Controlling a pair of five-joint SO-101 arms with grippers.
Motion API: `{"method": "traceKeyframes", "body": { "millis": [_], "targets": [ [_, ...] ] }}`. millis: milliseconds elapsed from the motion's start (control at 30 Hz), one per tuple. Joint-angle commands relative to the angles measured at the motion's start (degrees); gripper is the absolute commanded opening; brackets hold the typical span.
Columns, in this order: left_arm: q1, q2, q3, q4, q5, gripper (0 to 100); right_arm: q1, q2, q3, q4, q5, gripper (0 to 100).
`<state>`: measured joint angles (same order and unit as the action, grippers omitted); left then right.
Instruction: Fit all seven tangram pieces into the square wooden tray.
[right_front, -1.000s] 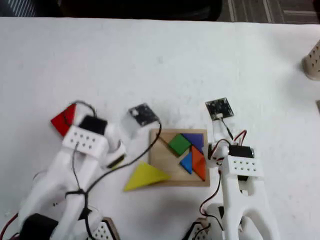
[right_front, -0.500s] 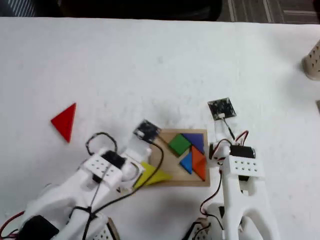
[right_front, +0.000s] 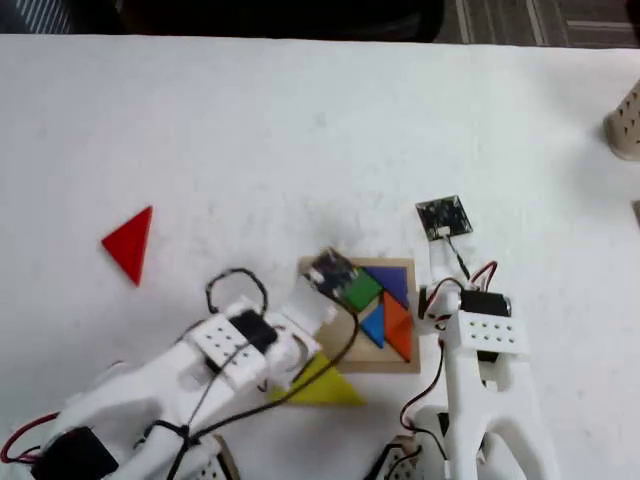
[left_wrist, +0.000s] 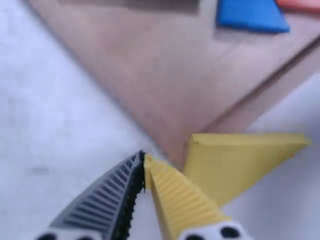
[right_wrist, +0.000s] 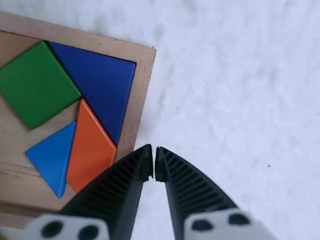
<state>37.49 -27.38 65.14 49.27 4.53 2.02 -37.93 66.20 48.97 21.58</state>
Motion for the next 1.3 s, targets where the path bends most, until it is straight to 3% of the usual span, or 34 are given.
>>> {"method": "traceKeyframes", "body": {
  "millis": [0,133,300,433,600,767,1033,1267],
  "targets": [
    [-7.3,-2.1,-4.5,-1.0,1.1,2,0.0,-1.5,-2.9,-1.0,-0.1,1.8],
    [-13.6,-4.1,-5.5,1.9,0.2,2,0.0,-1.5,-2.9,-0.7,-0.1,1.8],
    [-14.4,-17.3,-5.0,15.4,-11.9,2,0.0,-4.1,-2.8,1.5,-0.1,1.8],
    [-25.0,-29.3,-1.9,17.3,-12.7,2,-3.1,-13.9,-0.5,7.0,-0.4,1.8],
    [-40.2,-31.4,2.7,10.7,-12.7,2,-15.3,-31.7,6.0,10.6,-0.6,1.8],
    [-48.0,-21.2,1.8,4.0,-7.7,2,-27.6,-44.1,6.1,18.5,-0.6,1.8],
    [-56.0,-2.1,-7.7,-4.7,-5.1,2,-50.6,-27.9,4.8,15.6,-0.5,1.8],
    [-56.1,2.3,-9.1,-8.6,-5.0,2,-66.9,-20.2,6.0,12.4,-0.5,1.8]
  ]
}}
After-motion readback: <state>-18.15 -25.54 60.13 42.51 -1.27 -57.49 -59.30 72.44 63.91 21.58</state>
